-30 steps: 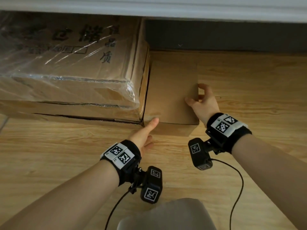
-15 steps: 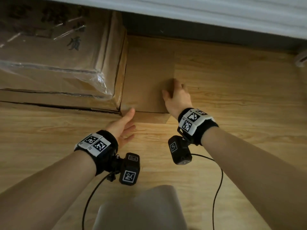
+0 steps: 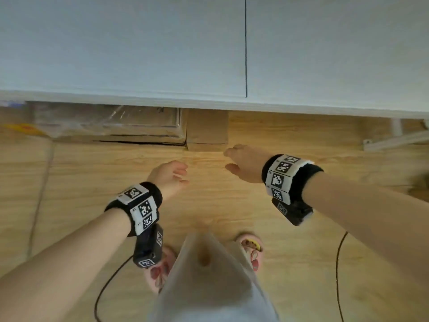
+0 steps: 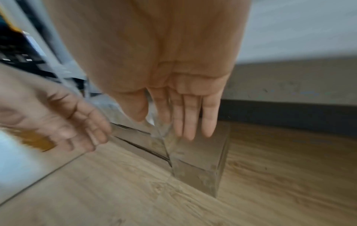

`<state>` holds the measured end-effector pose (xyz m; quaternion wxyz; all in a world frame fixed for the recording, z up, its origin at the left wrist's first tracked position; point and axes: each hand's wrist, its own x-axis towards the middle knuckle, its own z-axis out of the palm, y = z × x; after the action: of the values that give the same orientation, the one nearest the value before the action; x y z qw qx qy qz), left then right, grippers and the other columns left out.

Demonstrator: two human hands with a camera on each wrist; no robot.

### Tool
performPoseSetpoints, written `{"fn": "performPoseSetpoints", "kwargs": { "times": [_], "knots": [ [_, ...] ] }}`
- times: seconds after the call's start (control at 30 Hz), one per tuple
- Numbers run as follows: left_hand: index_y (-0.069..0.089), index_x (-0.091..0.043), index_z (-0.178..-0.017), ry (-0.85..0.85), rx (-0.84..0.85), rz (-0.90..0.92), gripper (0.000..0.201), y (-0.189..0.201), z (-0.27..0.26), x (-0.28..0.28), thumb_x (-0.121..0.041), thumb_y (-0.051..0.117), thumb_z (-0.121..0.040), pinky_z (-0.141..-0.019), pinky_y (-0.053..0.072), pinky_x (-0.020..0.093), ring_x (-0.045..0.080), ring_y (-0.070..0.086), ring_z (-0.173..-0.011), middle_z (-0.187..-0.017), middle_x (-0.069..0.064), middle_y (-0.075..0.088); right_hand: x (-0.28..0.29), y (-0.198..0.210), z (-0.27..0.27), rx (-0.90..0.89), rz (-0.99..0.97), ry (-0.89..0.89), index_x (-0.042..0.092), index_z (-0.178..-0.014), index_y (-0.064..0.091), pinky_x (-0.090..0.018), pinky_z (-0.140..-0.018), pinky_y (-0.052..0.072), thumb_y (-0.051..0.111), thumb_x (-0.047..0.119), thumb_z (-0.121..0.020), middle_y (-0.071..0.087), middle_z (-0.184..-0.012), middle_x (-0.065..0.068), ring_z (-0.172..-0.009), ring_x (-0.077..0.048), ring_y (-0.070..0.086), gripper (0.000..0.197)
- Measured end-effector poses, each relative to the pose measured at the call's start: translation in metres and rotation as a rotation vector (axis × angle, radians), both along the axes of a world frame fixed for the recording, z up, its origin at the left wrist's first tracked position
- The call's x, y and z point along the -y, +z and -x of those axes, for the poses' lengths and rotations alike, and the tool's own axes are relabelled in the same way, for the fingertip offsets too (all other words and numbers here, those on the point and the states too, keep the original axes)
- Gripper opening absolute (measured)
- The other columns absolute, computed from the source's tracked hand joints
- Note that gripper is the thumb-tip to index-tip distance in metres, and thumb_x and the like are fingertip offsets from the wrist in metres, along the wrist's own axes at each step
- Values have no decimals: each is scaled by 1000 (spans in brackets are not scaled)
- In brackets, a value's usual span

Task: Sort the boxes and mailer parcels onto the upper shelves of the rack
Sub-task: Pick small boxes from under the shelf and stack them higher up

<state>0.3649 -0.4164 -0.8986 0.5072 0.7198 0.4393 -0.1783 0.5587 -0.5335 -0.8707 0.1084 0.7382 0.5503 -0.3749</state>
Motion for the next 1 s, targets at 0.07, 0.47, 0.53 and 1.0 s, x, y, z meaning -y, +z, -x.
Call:
{"fn": "performPoseSetpoints", "kwargs": {
  "times": [0.07,0.47,0.53,1.0],
  "knots": [
    [54,-18,-130,-159,4,-86,47,65,9,-1,-18,69,-85,-92,45,24,11,58,-105,-124,-3,60,6,67,12,-2,31,85,13,-140,43,-39,-95,47,40,33,-102,47,-139,-8,-120,-28,52,43],
    [55,-29,-126,-472,285,-477,37,509,37,-42,-31,63,-90,-85,40,15,0,52,-103,-123,-13,52,7,505,52,162,-319,301,19,-146,35,-38,-97,42,39,31,-102,42,-141,-4,-122,-26,48,45],
    [55,-30,-127,-507,346,-560,36,571,41,-53,-30,62,-91,-78,34,6,-5,49,-99,-116,-19,48,4,566,57,210,-408,321,20,-148,33,-39,-100,40,40,33,-102,40,-144,-4,-126,-25,45,48],
    [65,-24,-112,-590,717,-954,26,836,27,-104,-18,65,-87,-79,41,7,-2,58,-93,-112,-15,56,4,838,52,602,-911,140,23,-141,45,-32,-101,42,48,35,-99,39,-146,2,-126,-19,46,45]
  ]
}}
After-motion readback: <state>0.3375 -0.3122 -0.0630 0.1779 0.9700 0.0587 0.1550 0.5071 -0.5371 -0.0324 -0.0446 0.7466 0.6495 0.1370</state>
